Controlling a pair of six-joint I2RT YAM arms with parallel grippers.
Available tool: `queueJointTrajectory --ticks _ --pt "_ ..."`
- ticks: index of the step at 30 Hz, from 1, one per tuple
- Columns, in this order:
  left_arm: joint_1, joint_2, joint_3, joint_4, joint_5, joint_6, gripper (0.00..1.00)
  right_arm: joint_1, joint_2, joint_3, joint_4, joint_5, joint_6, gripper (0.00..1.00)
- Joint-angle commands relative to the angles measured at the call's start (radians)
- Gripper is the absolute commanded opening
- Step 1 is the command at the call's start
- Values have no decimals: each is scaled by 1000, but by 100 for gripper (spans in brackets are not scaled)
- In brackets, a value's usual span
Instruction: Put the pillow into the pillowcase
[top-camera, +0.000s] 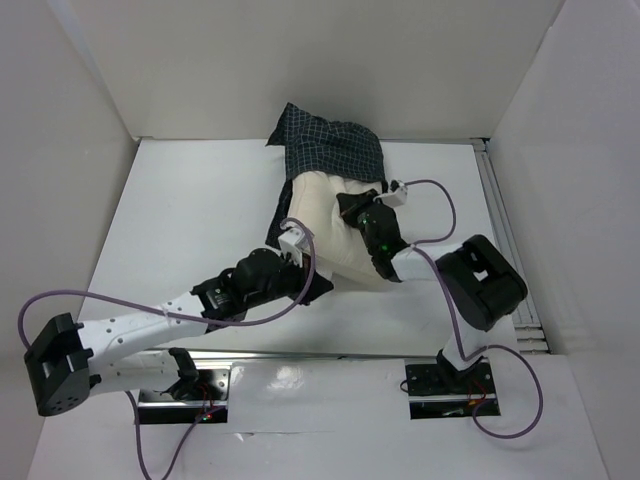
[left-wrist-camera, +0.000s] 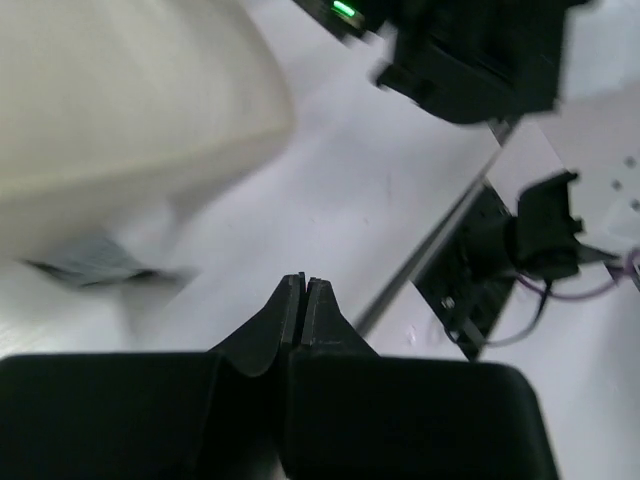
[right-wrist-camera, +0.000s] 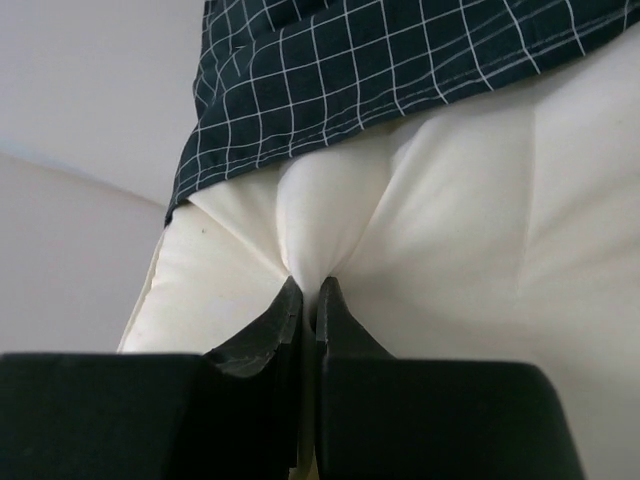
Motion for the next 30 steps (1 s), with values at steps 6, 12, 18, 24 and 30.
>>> queueJointTrajectory --ticks 6,12,18,24,30 --pt "-59 -92 90 -288 -169 -77 0 36 41 141 281 174 -132 0" --pt "83 -193 58 -408 -568 -210 100 36 -112 66 191 123 -76 0" --pt "438 -74 -27 -182 -328 -131 100 16 -164 30 111 73 -47 0" --pt "571 160 2 110 53 87 100 -2 -193 21 68 51 -47 0" --pt "560 351 96 255 230 192 100 -24 -203 30 28 19 -27 0"
